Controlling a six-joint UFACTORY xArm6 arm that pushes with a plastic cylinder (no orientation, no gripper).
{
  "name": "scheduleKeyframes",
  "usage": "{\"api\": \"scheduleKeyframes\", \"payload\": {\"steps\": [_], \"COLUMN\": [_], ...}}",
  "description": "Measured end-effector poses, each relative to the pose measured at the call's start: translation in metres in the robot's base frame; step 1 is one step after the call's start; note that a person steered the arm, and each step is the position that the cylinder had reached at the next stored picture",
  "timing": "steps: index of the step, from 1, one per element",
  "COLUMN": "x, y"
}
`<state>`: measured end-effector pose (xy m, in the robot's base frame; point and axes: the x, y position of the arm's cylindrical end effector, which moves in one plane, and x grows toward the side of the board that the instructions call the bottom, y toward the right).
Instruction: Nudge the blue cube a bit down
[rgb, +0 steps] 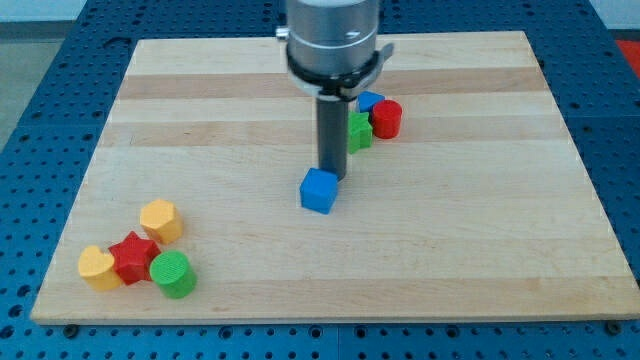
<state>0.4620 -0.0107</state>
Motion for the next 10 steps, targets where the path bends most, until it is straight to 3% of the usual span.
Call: {"api": "scheduleKeyframes", "payload": {"steps": [2,4,8,10], "x": [0.03,0.028,0.034,0.028], "y": [-0.024,0.016,-0.064,-0.02]}}
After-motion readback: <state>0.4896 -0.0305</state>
